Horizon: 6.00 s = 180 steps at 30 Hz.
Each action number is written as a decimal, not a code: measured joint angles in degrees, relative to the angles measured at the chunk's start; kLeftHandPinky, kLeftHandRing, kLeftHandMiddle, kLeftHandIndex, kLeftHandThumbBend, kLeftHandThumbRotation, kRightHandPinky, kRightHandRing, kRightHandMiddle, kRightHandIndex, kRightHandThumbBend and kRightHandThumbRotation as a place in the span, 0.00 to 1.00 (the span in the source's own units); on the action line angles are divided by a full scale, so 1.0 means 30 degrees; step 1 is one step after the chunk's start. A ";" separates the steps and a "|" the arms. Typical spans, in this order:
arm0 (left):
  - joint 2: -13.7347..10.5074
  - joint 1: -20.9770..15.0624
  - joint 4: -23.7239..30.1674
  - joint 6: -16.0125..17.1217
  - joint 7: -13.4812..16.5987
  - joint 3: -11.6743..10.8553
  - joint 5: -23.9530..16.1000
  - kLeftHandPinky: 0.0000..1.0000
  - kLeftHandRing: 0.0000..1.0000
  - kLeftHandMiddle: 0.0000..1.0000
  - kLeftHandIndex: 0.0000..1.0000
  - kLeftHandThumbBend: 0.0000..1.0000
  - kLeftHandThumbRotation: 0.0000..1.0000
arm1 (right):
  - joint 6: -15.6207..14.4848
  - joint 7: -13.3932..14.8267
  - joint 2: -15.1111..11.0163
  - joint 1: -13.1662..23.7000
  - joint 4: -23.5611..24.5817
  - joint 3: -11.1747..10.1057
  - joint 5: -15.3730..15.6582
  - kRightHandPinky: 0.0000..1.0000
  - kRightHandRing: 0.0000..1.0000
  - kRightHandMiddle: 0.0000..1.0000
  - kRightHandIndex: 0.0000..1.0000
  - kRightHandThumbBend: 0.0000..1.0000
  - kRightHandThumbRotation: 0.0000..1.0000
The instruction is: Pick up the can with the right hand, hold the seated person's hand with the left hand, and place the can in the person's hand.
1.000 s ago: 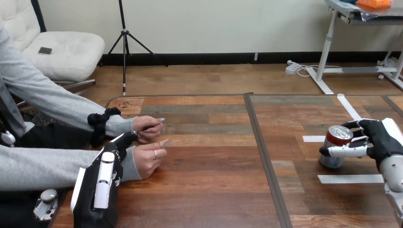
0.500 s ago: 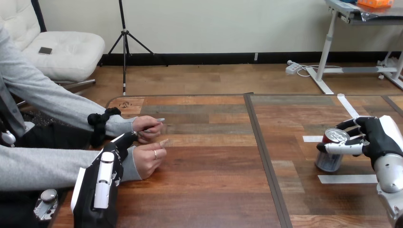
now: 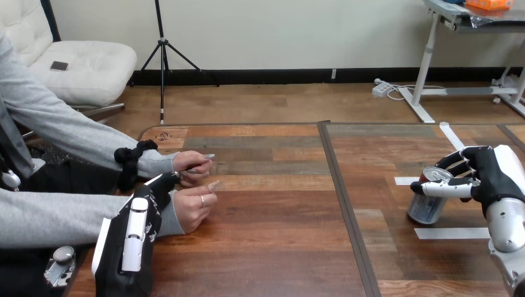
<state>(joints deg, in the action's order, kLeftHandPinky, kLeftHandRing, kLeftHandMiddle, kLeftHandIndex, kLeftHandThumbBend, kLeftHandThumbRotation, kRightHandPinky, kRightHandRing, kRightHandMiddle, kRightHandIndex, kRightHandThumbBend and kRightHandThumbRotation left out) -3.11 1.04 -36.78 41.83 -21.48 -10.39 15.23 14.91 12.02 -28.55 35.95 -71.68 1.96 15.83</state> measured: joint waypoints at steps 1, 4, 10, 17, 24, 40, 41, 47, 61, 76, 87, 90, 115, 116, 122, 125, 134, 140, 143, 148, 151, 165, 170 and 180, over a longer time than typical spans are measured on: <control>0.0000 -0.0001 0.0000 0.0005 0.0000 -0.0001 0.0000 0.92 0.90 0.81 0.71 0.29 0.97 | 0.0036 0.0005 0.0000 0.0000 -0.0042 0.0007 0.0019 0.29 0.37 0.43 0.46 0.79 0.00; 0.0001 -0.0001 0.0000 0.0007 0.0023 -0.0004 -0.0001 0.91 0.89 0.81 0.71 0.30 0.97 | 0.0111 0.0006 -0.0001 -0.0001 -0.0146 0.0046 0.0084 0.31 0.38 0.44 0.46 0.80 0.00; 0.0001 -0.0001 -0.0012 0.0046 0.0047 -0.0004 -0.0016 0.91 0.89 0.81 0.71 0.31 0.97 | 0.0424 0.0108 -0.0002 -0.0026 -0.0245 0.0113 0.0170 0.33 0.40 0.45 0.46 0.80 0.00; 0.0001 -0.0003 -0.0015 0.0087 0.0063 0.0006 -0.0022 0.91 0.90 0.82 0.71 0.31 0.97 | 0.0525 0.0064 -0.0002 -0.0042 -0.0249 0.0119 0.0227 0.35 0.42 0.45 0.45 0.80 0.00; -0.0002 -0.0003 -0.0015 0.0086 0.0106 0.0005 -0.0007 0.92 0.91 0.83 0.72 0.30 0.98 | 0.0930 -0.0054 -0.0017 -0.0095 -0.0251 0.0118 0.0242 0.34 0.41 0.45 0.44 0.81 0.00; -0.0011 -0.0003 -0.0016 0.0045 -0.0033 0.0005 0.0043 0.94 0.92 0.84 0.72 0.33 0.99 | 0.1240 -0.0491 -0.0038 -0.0100 -0.0251 0.0125 0.0300 0.35 0.41 0.44 0.45 0.82 0.00; -0.0014 -0.0003 -0.0016 0.0045 -0.0034 0.0005 0.0043 0.94 0.92 0.84 0.72 0.33 0.99 | 0.1281 -0.0508 -0.0043 -0.0104 -0.0251 0.0125 0.0300 0.35 0.41 0.44 0.45 0.82 0.00; -0.0020 -0.0005 -0.0017 0.0046 0.0012 0.0002 -0.0004 0.93 0.91 0.83 0.72 0.34 0.99 | 0.1787 -0.0792 -0.0146 -0.0137 -0.0251 0.0125 0.0296 0.36 0.41 0.44 0.44 0.82 0.00; -0.1040 -0.0045 -0.0269 0.1117 0.0858 0.0099 -0.2326 0.81 0.82 0.78 0.72 0.40 0.84 | 0.2656 -0.1159 -0.0231 -0.0146 -0.0245 0.0128 0.0326 0.35 0.39 0.43 0.44 0.82 0.00; -0.4076 -0.0017 0.1923 0.1573 0.2232 0.0072 -0.7940 0.66 0.81 0.84 0.81 0.93 0.50 | 0.3343 -0.1782 -0.0335 -0.0198 -0.0216 0.0122 0.0341 0.33 0.37 0.41 0.44 0.83 0.00; -0.5635 -0.0016 0.5093 -0.0098 0.2982 -0.0398 -0.9833 0.63 0.81 0.84 0.81 1.00 0.42 | 0.3342 -0.1869 -0.0334 -0.0228 -0.0216 0.0123 0.0342 0.35 0.39 0.43 0.44 0.83 0.00; -0.6086 -0.0050 0.5842 -0.0484 0.3443 -0.0530 -1.0762 0.61 0.79 0.82 0.80 1.00 0.39 | 0.3352 -0.1869 -0.0341 -0.0227 -0.0212 0.0122 0.0342 0.35 0.39 0.43 0.44 0.84 0.00; -1.0638 -0.4304 0.6205 -0.1104 0.8597 -0.0028 -1.7181 0.60 0.75 0.79 0.78 1.00 0.38 | 0.3533 -0.2099 -0.0400 -0.0226 0.0204 0.0099 0.0316 0.33 0.37 0.41 0.44 0.84 0.00; -1.0765 -0.4461 0.6121 -0.1106 0.8721 0.0087 -1.7283 0.60 0.75 0.79 0.78 1.00 0.38 | 0.3569 -0.2099 -0.0404 -0.0225 0.0205 0.0099 0.0316 0.33 0.37 0.41 0.44 0.84 0.00; -1.1309 -0.5244 0.5552 -0.1207 0.9340 0.0820 -1.8078 0.62 0.75 0.79 0.79 1.00 0.39 | 0.3647 -0.2222 -0.0404 -0.0226 0.0211 0.0062 0.0209 0.35 0.39 0.43 0.44 0.83 0.00; -1.1535 -0.5531 0.5216 -0.1384 0.9422 0.1290 -1.8516 0.63 0.76 0.80 0.79 1.00 0.41 | 0.3646 -0.2235 -0.0404 -0.0226 0.0213 0.0062 0.0206 0.35 0.40 0.43 0.44 0.82 0.00; -1.1970 -0.6126 0.3831 -0.1778 0.8913 0.3001 -1.8953 0.66 0.76 0.80 0.79 1.00 0.39 | 0.3649 -0.2259 -0.0406 -0.0225 0.0215 0.0064 0.0218 0.36 0.41 0.44 0.44 0.81 0.00; -1.2181 -0.6454 0.2884 -0.2026 0.8033 0.4184 -1.9131 0.69 0.77 0.79 0.79 1.00 0.35 | 0.3651 -0.2341 -0.0406 -0.0225 0.0216 0.0064 0.0215 0.35 0.40 0.43 0.44 0.82 0.00; -1.2269 -0.6745 0.2226 -0.1879 0.7339 0.4738 -1.9107 0.69 0.77 0.79 0.78 1.00 0.33 | 0.3651 -0.2340 -0.0407 -0.0226 0.0215 0.0064 0.0217 0.34 0.38 0.42 0.44 0.83 0.00; -1.2371 -0.7201 0.1395 -0.1778 0.5763 0.5536 -1.8772 0.71 0.78 0.80 0.79 1.00 0.30 | 0.3654 -0.2340 -0.0407 -0.0226 0.0232 0.0063 0.0222 0.31 0.36 0.40 0.44 0.83 0.00; -1.2376 -0.7447 0.0999 -0.1810 0.4600 0.5891 -1.8359 0.72 0.79 0.80 0.79 1.00 0.29 | 0.3671 -0.2340 -0.0407 -0.0226 0.0239 0.0063 0.0221 0.30 0.35 0.40 0.44 0.83 0.00; -1.2368 -0.8300 0.0226 -0.3043 0.0859 0.7095 -1.7217 0.74 0.82 0.83 0.82 1.00 0.30 | 0.3699 -0.2308 -0.0409 -0.0226 0.0431 0.0064 0.0262 0.35 0.39 0.42 0.43 0.82 0.00; -1.2368 -0.8679 0.0051 -0.3717 0.0059 0.7443 -1.7219 0.75 0.83 0.84 0.83 1.00 0.29 | 0.3766 -0.2310 -0.0422 -0.0227 0.0475 0.0057 0.0243 0.35 0.39 0.42 0.43 0.82 0.00; -1.2332 -0.9368 -0.0801 -0.4071 0.0067 0.7978 -1.7289 0.74 0.82 0.83 0.82 1.00 0.26 | 0.3863 -0.2306 -0.0423 -0.0227 0.0495 0.0054 0.0232 0.30 0.35 0.40 0.43 0.83 0.00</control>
<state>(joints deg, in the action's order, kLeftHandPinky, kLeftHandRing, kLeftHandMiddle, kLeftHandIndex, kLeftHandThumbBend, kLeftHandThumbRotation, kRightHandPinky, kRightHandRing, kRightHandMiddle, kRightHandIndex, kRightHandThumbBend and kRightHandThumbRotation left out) -40.11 -27.06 -39.19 29.62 -21.28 13.54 -36.64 26.50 5.10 -29.82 35.28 -70.19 2.12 16.52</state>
